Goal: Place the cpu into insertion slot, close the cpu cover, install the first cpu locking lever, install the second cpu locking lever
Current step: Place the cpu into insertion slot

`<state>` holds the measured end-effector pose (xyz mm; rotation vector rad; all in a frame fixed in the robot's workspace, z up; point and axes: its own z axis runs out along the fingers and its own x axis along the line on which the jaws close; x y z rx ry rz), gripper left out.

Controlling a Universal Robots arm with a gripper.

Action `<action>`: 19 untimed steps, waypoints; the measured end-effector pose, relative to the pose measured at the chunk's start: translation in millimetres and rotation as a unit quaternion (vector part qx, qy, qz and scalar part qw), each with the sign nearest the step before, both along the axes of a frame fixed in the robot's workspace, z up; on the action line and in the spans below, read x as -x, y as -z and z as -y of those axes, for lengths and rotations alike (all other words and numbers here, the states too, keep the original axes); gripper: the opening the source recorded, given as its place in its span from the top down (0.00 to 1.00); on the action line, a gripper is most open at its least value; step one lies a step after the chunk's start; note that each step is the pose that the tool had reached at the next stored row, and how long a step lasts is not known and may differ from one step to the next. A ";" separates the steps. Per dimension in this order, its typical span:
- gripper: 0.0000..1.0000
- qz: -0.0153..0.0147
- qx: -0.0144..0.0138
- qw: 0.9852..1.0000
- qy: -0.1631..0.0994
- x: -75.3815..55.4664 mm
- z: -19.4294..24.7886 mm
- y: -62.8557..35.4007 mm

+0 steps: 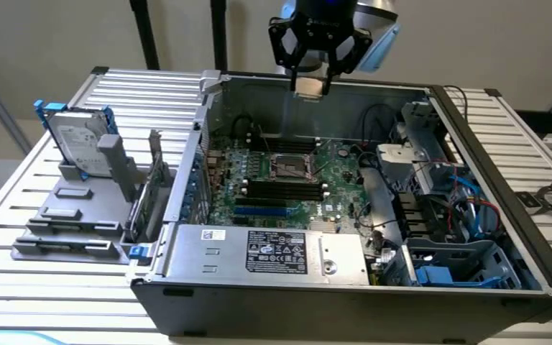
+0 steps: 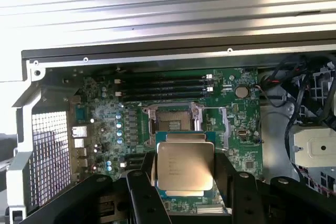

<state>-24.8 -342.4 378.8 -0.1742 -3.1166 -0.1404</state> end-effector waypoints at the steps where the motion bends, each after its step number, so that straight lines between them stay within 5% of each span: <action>1: 0.45 0.000 0.000 1.000 0.009 0.0 0.0 0.4; 5: 0.45 -0.001 0.000 0.999 0.045 0.0 0.0 1.7; 10: 0.45 -0.002 0.000 0.996 0.090 0.0 0.0 3.4; 14: 0.45 -0.003 0.000 0.992 0.126 0.0 0.0 4.8; 19: 0.45 -0.004 0.000 0.985 0.171 0.0 0.0 6.6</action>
